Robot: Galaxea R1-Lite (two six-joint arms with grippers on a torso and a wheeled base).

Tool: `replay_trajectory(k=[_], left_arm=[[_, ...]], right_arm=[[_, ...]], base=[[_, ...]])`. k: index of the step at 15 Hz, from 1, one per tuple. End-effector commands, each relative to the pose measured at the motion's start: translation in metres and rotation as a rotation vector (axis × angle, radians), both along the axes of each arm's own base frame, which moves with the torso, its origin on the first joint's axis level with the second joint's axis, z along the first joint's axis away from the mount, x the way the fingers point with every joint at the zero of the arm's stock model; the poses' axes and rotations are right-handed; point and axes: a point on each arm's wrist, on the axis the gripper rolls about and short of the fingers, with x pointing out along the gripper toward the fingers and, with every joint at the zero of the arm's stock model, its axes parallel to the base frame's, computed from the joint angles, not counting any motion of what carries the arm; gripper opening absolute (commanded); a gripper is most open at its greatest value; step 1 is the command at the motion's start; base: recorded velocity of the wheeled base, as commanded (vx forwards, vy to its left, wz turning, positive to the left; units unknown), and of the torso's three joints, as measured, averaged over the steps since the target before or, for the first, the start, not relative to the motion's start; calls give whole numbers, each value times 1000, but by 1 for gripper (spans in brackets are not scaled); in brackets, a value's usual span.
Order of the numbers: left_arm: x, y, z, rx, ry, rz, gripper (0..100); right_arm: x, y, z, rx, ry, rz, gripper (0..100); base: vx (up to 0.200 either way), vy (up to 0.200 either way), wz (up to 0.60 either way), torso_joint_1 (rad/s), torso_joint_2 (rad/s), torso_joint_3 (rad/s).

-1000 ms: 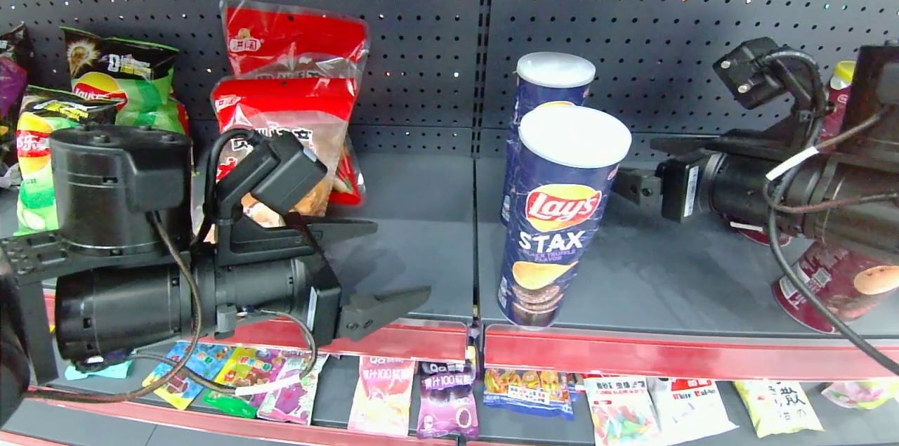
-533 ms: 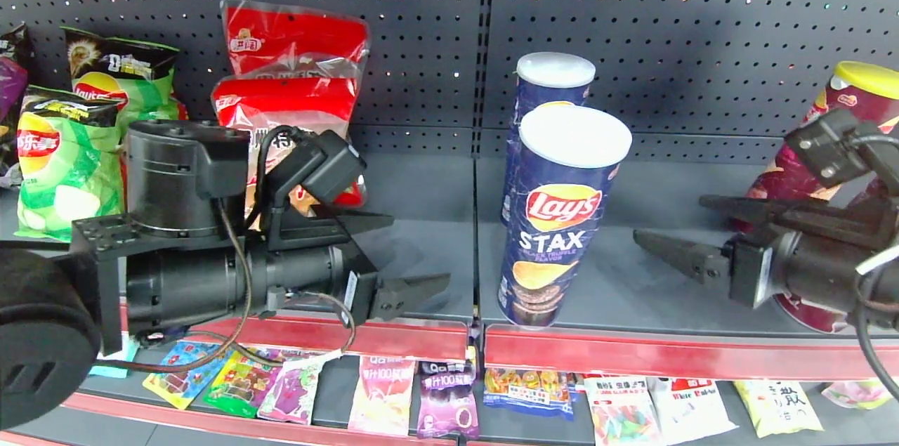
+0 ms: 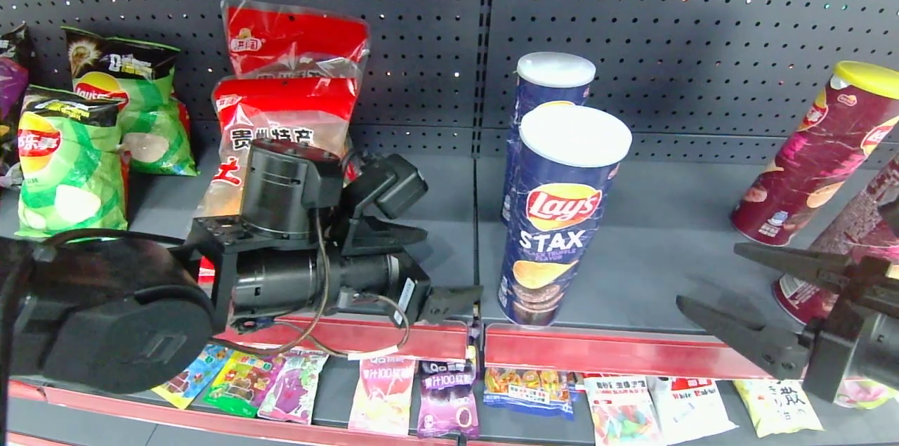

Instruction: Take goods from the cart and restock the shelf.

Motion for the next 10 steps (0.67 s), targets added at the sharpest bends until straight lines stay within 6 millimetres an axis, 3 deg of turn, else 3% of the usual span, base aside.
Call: replay_trajectory(k=[1, 10], left_arm=[[7, -9, -8, 17, 15, -1, 100], [13, -14, -9, 15, 12, 4, 100]], right_arm=[[-4, -2, 2, 9, -14, 1, 100], [-3, -1, 5, 13, -22, 1, 100]], base=[[0, 0, 0, 0, 0, 0], [0, 0, 0, 0, 0, 0]])
